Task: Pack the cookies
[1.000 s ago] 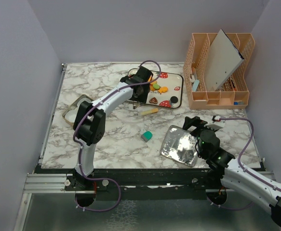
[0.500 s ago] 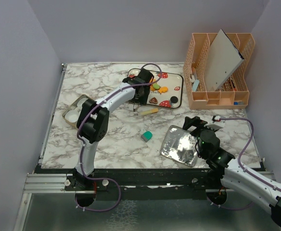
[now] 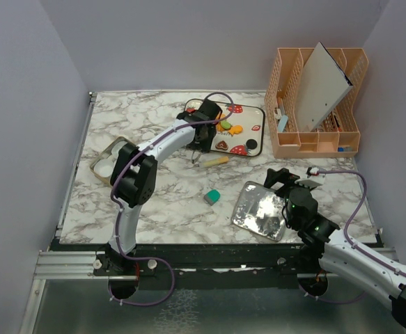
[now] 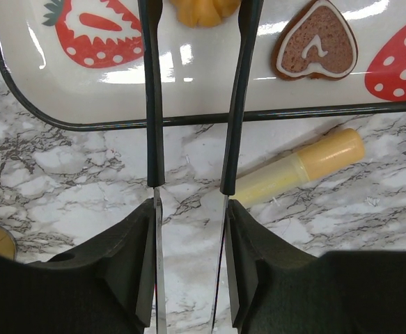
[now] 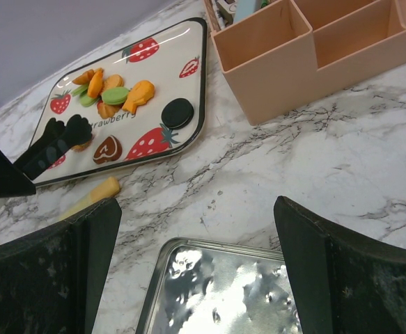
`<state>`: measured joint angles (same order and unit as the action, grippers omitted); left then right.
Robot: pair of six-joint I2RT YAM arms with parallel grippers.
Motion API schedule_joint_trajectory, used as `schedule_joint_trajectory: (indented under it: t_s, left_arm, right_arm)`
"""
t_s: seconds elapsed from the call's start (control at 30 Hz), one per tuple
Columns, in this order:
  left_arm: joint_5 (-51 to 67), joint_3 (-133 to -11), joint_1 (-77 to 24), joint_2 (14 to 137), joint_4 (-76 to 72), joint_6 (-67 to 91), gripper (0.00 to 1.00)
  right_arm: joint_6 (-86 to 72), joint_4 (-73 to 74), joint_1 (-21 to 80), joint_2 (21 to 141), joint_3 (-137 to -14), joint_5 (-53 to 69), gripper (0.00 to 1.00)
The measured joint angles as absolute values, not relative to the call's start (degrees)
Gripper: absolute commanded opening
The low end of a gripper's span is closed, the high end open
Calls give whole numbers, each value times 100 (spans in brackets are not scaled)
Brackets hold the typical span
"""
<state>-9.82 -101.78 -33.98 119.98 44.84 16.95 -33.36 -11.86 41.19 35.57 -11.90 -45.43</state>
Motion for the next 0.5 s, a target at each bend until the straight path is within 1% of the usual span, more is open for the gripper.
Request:
schedule_joint_trajectory:
  t_s: [0.1, 0.37, 0.4, 0.47, 0.5]
  left_arm:
    - [-982, -10175, -3398, 11863, 4528, 1695, 18]
    - [-989, -10132, -3398, 11367, 4534, 1699, 17]
    - [-991, -10110, -3398, 11336, 4532, 1699, 19]
    - [-993, -10047, -3398, 11260, 4532, 1702, 31]
    - [-996, -10020, -3398, 11249, 4534, 1702, 34]
  right_arm:
    - [-3336, -1186, 4119, 3559, -1190, -4541, 100]
    - [-3336, -1186, 4119, 3562, -1190, -4541, 100]
    - [-3336, -1186, 4119, 3562, -1190, -4541, 100]
    - [-3336, -1186, 4119, 3562, -1190, -4543, 100]
    - [-3336, -1186, 4119, 3562, -1190, -4543, 100]
